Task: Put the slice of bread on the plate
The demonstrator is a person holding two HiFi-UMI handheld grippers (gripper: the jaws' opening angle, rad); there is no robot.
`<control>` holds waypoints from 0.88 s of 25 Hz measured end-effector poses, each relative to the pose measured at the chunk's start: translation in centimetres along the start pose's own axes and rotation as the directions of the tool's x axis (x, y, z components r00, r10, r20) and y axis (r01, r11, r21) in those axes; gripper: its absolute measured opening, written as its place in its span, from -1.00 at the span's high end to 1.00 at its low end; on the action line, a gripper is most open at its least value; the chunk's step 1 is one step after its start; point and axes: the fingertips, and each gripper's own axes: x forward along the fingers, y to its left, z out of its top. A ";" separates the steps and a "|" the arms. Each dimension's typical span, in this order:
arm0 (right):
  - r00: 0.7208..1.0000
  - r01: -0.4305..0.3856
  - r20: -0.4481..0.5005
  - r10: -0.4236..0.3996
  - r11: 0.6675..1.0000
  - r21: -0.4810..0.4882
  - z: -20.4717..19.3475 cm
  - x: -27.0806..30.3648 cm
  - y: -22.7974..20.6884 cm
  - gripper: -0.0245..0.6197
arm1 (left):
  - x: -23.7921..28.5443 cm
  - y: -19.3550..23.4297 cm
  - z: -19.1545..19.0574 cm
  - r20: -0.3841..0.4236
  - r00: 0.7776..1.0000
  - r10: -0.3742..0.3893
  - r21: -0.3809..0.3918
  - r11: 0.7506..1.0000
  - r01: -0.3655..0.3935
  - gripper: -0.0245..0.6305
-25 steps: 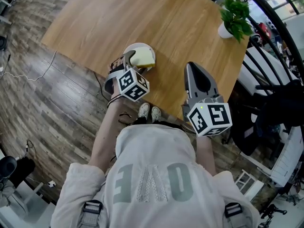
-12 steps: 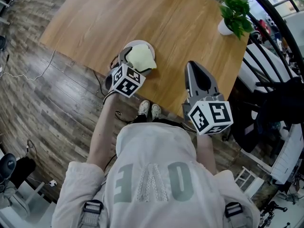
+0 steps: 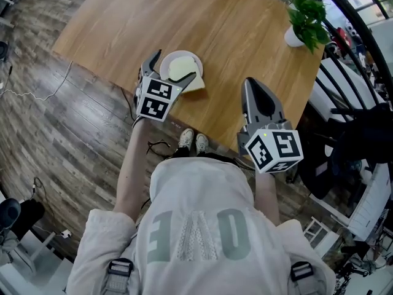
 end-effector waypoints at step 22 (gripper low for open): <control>0.958 -0.086 0.260 0.121 0.986 -0.142 7.0 0.8 4.4 0.86 | -18.7 4.5 15.5 0.591 0.667 0.453 -0.277 0.891 -0.359 0.90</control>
